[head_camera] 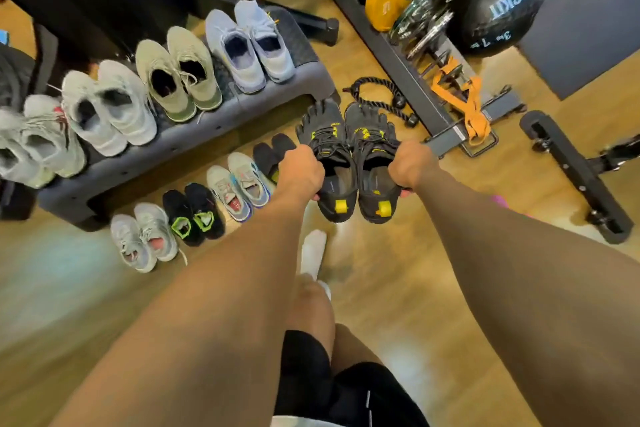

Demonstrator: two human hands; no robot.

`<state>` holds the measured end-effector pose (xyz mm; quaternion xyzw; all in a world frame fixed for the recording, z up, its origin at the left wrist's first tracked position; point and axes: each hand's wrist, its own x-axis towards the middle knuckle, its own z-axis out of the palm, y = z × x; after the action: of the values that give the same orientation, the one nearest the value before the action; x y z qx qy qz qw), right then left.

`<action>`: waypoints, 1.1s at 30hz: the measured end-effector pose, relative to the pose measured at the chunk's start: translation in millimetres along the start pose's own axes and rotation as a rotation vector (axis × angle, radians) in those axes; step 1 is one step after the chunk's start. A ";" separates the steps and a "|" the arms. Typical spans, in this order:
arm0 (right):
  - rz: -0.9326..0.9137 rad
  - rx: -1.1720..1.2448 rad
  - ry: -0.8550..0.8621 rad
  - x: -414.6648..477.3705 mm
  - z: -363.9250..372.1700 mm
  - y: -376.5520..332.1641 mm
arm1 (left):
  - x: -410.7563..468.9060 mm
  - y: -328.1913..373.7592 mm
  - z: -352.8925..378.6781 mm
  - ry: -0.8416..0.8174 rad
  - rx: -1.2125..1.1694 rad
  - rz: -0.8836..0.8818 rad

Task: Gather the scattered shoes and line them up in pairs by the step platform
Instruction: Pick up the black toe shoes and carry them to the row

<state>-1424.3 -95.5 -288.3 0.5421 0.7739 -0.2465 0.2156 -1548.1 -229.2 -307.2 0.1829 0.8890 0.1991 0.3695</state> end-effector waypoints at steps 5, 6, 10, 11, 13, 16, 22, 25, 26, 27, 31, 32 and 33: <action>0.037 0.035 -0.080 95.2 5.4 -3.7 | 81.2 15.8 40.6 -0.038 -0.013 -0.112; 0.021 0.016 -0.092 114.8 7.8 -4.7 | 98.6 18.4 49.2 -0.032 -0.010 -0.126; -0.053 -0.060 -0.119 189.1 23.8 -7.7 | 159.1 19.3 82.2 -0.026 -0.039 -0.214; -0.069 -0.070 -0.126 207.0 29.2 -8.3 | 173.8 18.4 90.7 -0.021 -0.049 -0.237; -0.099 -0.078 -0.184 243.2 41.5 -7.3 | 203.8 15.5 110.3 0.000 -0.070 -0.285; -0.094 -0.012 -0.261 302.3 67.0 -3.4 | 251.9 9.0 143.8 0.039 -0.096 -0.350; -0.237 -0.178 -0.193 413.6 125.2 -1.5 | 340.9 -14.1 215.0 0.102 -0.183 -0.457; -0.278 -0.218 -0.150 461.1 161.3 -6.7 | 383.1 -33.8 244.0 0.128 -0.226 -0.476; -0.288 -0.204 -0.148 477.5 174.8 -8.6 | 397.4 -41.7 253.0 0.147 -0.217 -0.477; -0.296 -0.193 -0.141 493.1 188.7 -9.4 | 411.2 -50.4 262.0 0.161 -0.214 -0.475; -0.364 -0.155 -0.072 549.3 247.5 -19.0 | 467.6 -89.7 292.6 0.232 -0.164 -0.457; -0.377 -0.147 -0.065 560.5 260.7 -22.8 | 479.7 -99.5 298.3 0.241 -0.144 -0.451; -0.389 -0.146 -0.058 571.1 273.0 -25.7 | 491.5 -108.7 303.9 0.245 -0.125 -0.438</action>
<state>-1612.8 147.5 -842.2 0.3582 0.8732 -0.2422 0.2250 -1670.1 -23.4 -844.3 -0.0627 0.9317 0.1894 0.3037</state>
